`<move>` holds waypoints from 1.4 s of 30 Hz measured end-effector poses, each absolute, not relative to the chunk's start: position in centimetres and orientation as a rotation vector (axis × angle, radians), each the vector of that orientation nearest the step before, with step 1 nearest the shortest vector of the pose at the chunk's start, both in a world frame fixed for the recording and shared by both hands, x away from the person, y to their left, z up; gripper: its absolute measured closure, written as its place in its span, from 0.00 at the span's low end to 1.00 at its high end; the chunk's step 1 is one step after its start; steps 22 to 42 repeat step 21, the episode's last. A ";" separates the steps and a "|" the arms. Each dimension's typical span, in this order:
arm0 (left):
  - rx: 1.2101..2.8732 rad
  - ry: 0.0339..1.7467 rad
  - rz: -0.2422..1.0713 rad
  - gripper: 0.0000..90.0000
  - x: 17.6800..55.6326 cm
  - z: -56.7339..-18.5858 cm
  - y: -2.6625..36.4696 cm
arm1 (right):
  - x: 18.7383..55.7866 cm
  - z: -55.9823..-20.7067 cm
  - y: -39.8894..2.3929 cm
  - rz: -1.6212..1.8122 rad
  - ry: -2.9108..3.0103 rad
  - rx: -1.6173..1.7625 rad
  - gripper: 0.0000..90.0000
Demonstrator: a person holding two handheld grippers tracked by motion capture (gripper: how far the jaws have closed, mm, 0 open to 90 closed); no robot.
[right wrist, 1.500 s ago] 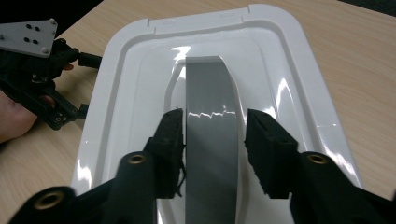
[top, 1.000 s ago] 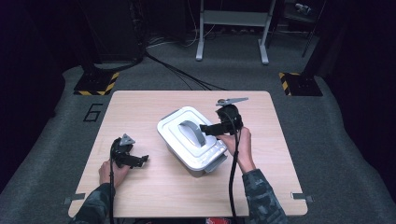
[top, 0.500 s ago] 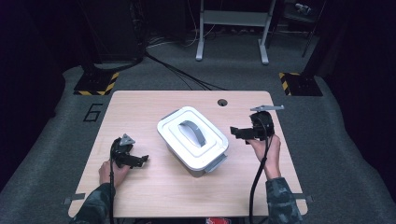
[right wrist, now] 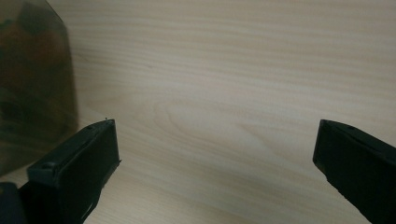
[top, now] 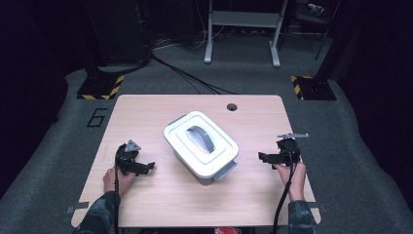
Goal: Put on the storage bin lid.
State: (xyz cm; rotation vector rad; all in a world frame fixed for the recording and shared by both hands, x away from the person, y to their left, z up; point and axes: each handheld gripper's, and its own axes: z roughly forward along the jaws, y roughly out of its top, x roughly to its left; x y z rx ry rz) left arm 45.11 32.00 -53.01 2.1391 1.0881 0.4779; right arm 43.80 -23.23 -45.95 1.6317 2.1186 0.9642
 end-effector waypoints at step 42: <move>2.140 1.088 0.478 0.00 45.1 -53.0 32.0 | 40.5 -52.9 -23.6 0.866 2.034 1.509 0.00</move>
